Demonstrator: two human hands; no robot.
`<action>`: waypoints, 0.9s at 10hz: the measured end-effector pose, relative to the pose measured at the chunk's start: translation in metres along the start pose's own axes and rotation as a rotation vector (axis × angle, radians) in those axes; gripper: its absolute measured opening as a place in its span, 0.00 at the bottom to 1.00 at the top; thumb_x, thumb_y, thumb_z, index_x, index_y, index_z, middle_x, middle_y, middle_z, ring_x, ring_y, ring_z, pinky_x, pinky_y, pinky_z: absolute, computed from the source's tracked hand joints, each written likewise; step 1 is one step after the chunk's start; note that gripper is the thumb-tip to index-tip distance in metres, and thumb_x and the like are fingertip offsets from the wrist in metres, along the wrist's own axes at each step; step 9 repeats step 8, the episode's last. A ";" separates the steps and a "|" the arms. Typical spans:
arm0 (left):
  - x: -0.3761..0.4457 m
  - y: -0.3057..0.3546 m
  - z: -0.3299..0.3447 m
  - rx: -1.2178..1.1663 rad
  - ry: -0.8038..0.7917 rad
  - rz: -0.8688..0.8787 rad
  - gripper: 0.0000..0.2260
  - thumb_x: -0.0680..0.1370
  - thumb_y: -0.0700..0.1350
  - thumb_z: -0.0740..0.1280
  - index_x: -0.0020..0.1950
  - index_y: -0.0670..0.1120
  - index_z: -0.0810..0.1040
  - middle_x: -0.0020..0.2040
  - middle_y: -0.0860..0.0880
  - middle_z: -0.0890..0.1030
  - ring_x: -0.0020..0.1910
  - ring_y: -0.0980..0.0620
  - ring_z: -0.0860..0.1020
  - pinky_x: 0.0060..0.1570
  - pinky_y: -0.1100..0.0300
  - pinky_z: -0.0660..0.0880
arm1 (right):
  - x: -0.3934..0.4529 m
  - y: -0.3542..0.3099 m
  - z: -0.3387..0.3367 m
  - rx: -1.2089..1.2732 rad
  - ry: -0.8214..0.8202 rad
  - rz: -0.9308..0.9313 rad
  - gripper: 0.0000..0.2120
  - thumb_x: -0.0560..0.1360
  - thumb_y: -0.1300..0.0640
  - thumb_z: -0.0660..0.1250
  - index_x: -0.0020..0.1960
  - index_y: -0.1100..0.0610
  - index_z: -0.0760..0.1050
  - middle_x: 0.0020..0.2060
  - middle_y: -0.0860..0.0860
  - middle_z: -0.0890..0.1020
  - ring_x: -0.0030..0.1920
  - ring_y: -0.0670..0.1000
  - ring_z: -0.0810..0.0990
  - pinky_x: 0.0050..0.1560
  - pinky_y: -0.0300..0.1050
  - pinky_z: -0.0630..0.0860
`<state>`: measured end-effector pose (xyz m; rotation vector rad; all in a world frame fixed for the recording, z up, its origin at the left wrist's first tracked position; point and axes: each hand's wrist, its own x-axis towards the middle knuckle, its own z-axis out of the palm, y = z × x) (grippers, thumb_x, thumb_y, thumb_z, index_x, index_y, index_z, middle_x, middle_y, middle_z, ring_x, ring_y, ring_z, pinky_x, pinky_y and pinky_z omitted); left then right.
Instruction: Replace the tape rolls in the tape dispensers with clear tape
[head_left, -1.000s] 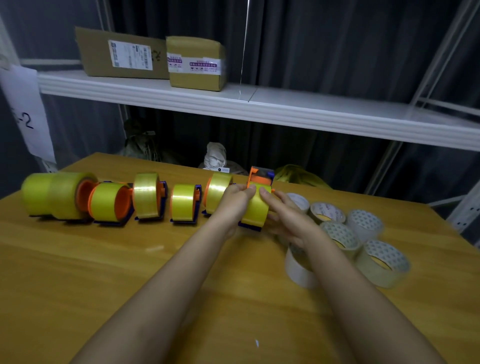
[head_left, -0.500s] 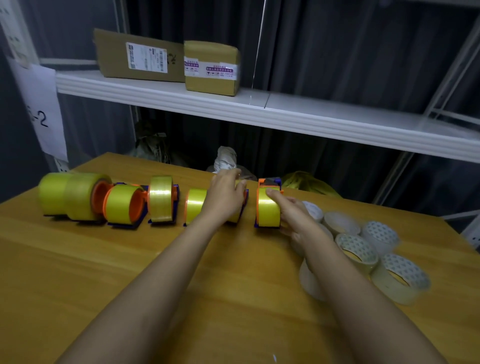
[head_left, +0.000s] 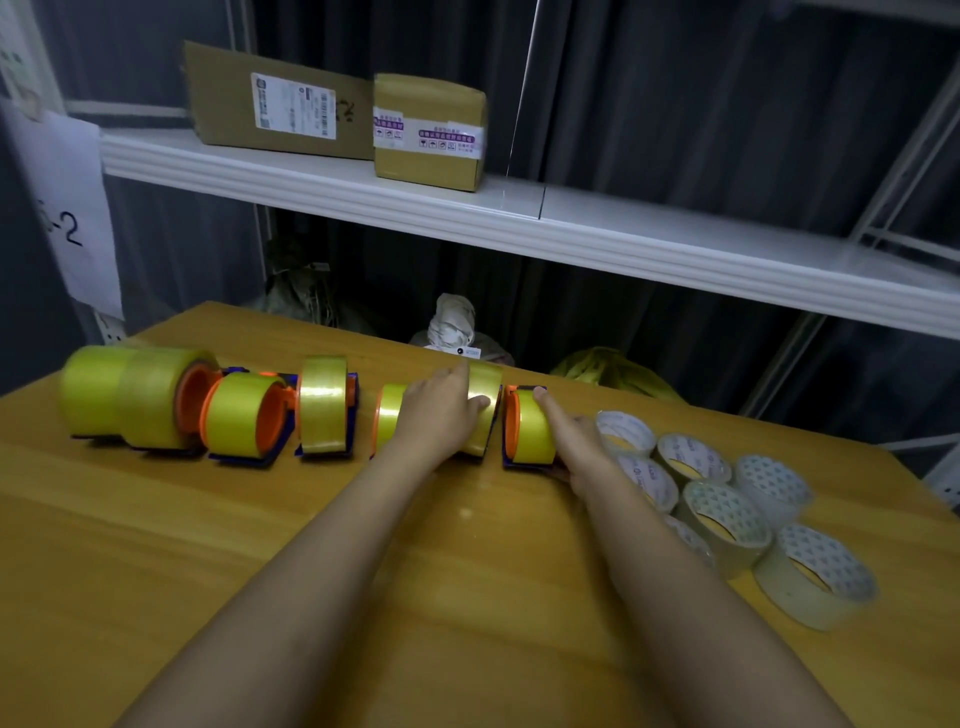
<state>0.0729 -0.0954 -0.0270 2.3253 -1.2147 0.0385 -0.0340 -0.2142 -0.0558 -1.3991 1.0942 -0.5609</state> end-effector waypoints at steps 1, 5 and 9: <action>0.001 0.001 0.002 0.013 0.019 0.000 0.21 0.81 0.51 0.60 0.70 0.42 0.66 0.65 0.41 0.74 0.63 0.41 0.71 0.61 0.51 0.67 | 0.001 0.002 0.003 -0.142 0.073 -0.074 0.35 0.73 0.31 0.61 0.66 0.58 0.70 0.56 0.53 0.76 0.56 0.55 0.75 0.58 0.51 0.73; -0.002 0.005 0.004 0.024 0.011 -0.012 0.22 0.81 0.51 0.59 0.71 0.42 0.64 0.66 0.42 0.72 0.65 0.42 0.70 0.65 0.50 0.64 | -0.003 0.003 0.009 -0.495 0.190 -0.224 0.34 0.79 0.34 0.47 0.66 0.62 0.70 0.57 0.58 0.78 0.57 0.57 0.76 0.49 0.48 0.70; -0.006 0.017 0.010 0.072 0.048 -0.021 0.24 0.81 0.49 0.59 0.75 0.43 0.58 0.75 0.40 0.59 0.75 0.43 0.57 0.73 0.43 0.49 | -0.027 -0.004 -0.025 -0.656 0.205 -0.552 0.23 0.80 0.42 0.57 0.68 0.56 0.68 0.64 0.54 0.75 0.62 0.55 0.73 0.58 0.51 0.73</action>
